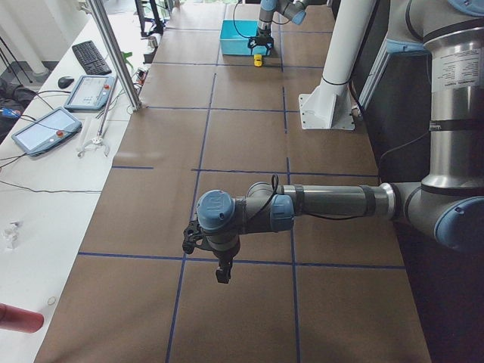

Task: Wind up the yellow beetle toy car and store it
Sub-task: 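Close the right gripper on the yellow car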

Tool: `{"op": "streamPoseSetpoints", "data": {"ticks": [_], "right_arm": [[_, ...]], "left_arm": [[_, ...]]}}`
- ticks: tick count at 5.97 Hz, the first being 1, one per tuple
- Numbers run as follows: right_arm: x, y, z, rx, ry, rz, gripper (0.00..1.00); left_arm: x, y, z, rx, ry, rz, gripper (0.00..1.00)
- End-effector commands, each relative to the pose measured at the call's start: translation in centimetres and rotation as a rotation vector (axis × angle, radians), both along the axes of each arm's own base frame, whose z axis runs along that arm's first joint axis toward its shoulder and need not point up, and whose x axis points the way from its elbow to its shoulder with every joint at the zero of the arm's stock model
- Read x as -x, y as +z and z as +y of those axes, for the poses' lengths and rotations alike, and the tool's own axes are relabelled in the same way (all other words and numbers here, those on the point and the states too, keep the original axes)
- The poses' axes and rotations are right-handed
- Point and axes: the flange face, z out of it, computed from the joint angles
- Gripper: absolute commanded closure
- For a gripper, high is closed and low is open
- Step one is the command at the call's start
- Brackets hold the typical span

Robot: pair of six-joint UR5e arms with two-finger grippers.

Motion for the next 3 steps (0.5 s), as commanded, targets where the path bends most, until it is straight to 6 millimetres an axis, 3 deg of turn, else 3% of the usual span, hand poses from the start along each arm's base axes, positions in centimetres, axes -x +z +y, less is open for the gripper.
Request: {"op": "streamPoseSetpoints", "data": {"ticks": [1,3], "right_arm": [[1.26,1.49,0.16,-0.011,-0.021,0.034,0.00],[1.65,2.19,-0.11,-0.022,-0.025,0.051,0.00]], "left_arm": [[-0.05,0.06,-0.03,0.003,0.001,0.001,0.00],[-0.03,-0.19,-0.40,-0.002,0.000,-0.001,0.00]]}}
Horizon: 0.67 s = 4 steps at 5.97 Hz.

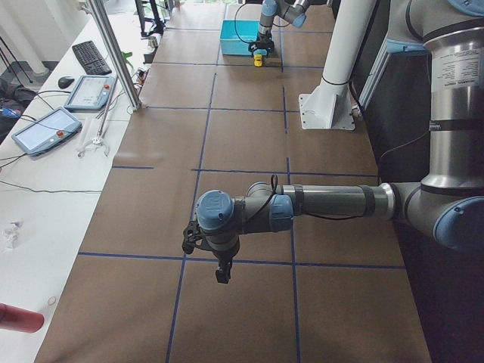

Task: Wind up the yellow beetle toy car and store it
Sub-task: 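Close the right gripper on the yellow car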

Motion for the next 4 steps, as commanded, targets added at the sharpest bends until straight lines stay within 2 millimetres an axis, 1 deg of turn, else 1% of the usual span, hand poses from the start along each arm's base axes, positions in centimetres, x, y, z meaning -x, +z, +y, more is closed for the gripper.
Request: {"op": "streamPoseSetpoints", "data": {"ticks": [1,2,3,4], "right_arm": [[0.44,0.85,-0.16,-0.001,-0.002,0.017,0.01],[0.44,0.84,-0.16,-0.002,-0.002,0.016,0.27],[0.47,1.01,-0.16,0.002,-0.003,0.020,0.58],[0.07,0.68,-0.50,-0.001,0.009,0.013,0.91]], "left_arm": [[0.00,0.08,0.00,0.000,0.000,0.000,0.00],[-0.01,-0.17,0.22,-0.004,0.000,0.000,0.00],[-0.01,-0.16,0.15,-0.004,0.000,0.000,0.00],[-0.01,-0.31,0.06,-0.007,0.000,0.001,0.00]]}}
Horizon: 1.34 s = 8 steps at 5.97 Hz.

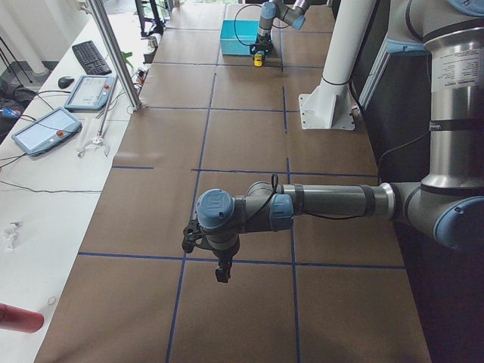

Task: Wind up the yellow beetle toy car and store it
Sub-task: 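Close the right gripper on the yellow car, then lift the car with the right gripper over into the blue bin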

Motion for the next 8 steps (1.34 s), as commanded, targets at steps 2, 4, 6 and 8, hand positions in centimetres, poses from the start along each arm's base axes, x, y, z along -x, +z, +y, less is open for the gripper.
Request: {"op": "streamPoseSetpoints", "data": {"ticks": [2,4,6,8], "right_arm": [[-2.6,-4.3,-0.7,-0.001,0.057,-0.027,1.00],[-8.2,-14.6,0.4,0.017,0.096,-0.037,1.00],[-13.4,-14.3,-2.5,0.086,0.122,-0.021,1.00],[-18.0,-6.0,-7.1,0.056,0.040,0.129,1.00]], "left_arm": [[-0.1,-0.2,-0.4,-0.005,0.001,0.001,0.00],[-0.1,-0.2,-0.3,-0.005,0.001,0.001,0.00],[-0.1,-0.1,-0.1,-0.002,0.001,0.001,0.00],[-0.1,-0.1,-0.3,-0.002,0.001,0.001,0.00]]}}
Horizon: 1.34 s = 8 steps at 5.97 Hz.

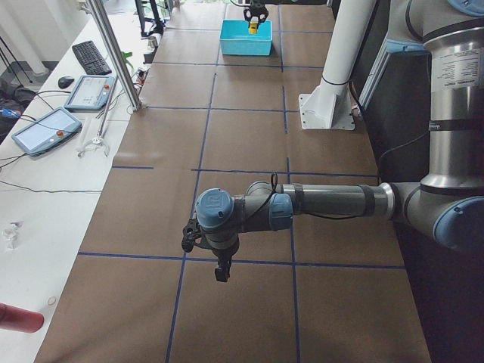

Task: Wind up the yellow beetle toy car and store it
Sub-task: 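Lift the car with the right gripper over into the blue bin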

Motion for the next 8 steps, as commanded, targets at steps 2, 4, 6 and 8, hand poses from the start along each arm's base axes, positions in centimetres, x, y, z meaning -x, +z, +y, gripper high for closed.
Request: {"op": "streamPoseSetpoints", "data": {"ticks": [2,4,6,8], "right_arm": [[-3.7,14.4,-4.9,0.055,-0.003,-0.009,1.00],[-3.0,18.7,-5.4,0.108,0.032,-0.009,1.00],[2.1,19.4,-6.1,0.114,-0.046,0.000,0.99],[3.4,19.0,-6.2,0.109,-0.067,-0.005,0.98]], "left_arm": [[0.0,0.1,-0.2,0.005,-0.004,0.001,0.00],[0.0,0.0,-0.2,0.004,-0.004,0.000,0.00],[0.0,0.1,-0.2,0.007,-0.004,0.001,0.00],[0.0,0.2,-0.2,0.005,-0.004,0.001,0.00]]}}
